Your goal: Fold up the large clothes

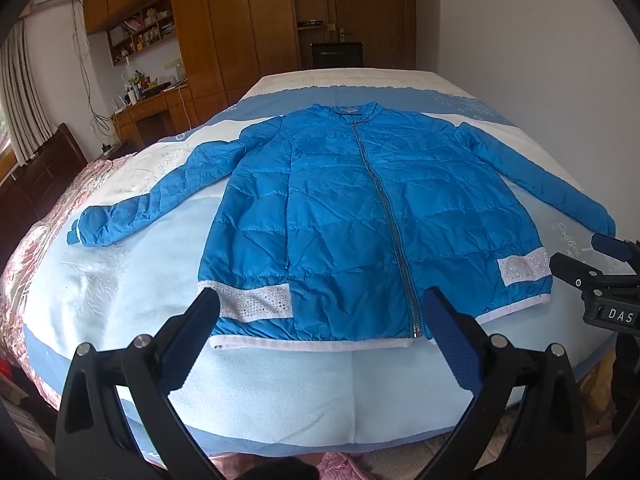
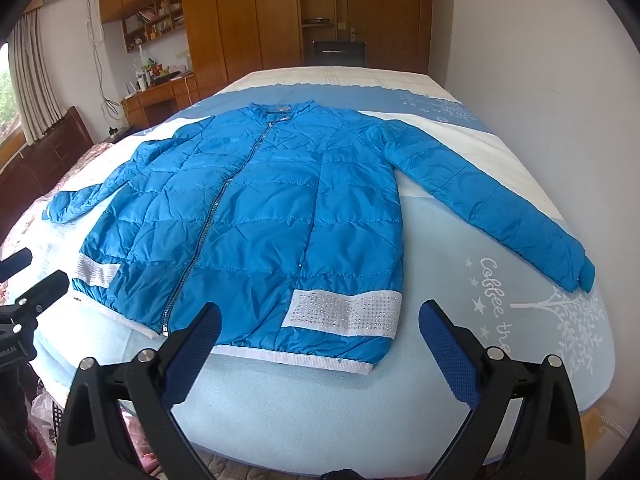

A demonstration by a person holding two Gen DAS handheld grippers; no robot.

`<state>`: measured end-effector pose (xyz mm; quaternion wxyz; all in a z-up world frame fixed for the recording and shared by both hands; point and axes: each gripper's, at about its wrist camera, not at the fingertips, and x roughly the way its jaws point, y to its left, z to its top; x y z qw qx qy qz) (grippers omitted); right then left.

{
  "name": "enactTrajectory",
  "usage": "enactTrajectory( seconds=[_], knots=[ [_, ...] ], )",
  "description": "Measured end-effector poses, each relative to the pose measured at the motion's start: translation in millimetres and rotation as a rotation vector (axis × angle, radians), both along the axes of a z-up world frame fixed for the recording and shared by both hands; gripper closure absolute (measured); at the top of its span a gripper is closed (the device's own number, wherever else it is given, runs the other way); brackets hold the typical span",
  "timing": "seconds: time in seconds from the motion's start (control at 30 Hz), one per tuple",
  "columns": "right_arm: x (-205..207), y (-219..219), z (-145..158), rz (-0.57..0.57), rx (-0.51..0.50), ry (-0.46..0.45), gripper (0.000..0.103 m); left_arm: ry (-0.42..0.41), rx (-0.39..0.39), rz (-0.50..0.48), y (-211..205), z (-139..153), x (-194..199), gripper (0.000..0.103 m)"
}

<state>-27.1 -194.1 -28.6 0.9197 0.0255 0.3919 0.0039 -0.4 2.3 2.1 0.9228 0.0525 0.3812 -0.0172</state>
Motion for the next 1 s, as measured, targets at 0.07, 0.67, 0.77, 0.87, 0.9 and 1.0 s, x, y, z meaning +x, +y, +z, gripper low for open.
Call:
enactTrajectory(
  seconds=[0.07, 0.67, 0.77, 0.87, 0.9, 1.0],
  knots=[
    [0, 0, 0, 0.0, 0.0, -0.005, 0.004, -0.001, 0.002, 0.001, 0, 0, 1, 0.003],
    [12, -45, 3, -0.081, 0.031, -0.054, 0.004, -0.019, 0.028, -0.043, -11, -5, 27, 0.003],
    [23, -84, -5, -0.17, 0.072, -0.021, 0.004, 0.0, 0.014, -0.109, -26, -8, 50, 0.003],
    [27, -133, -11, -0.268, 0.133, -0.002, 0.004, 0.051, -0.03, -0.185, -46, -13, 84, 0.003],
    [26, -152, -12, -0.306, 0.153, -0.004, 0.004, 0.066, -0.037, -0.2, -53, -14, 94, 0.003],
    [25, -210, -14, -0.414, 0.22, 0.004, 0.004, 0.076, -0.035, -0.244, -85, -16, 128, 0.003]
  ],
)
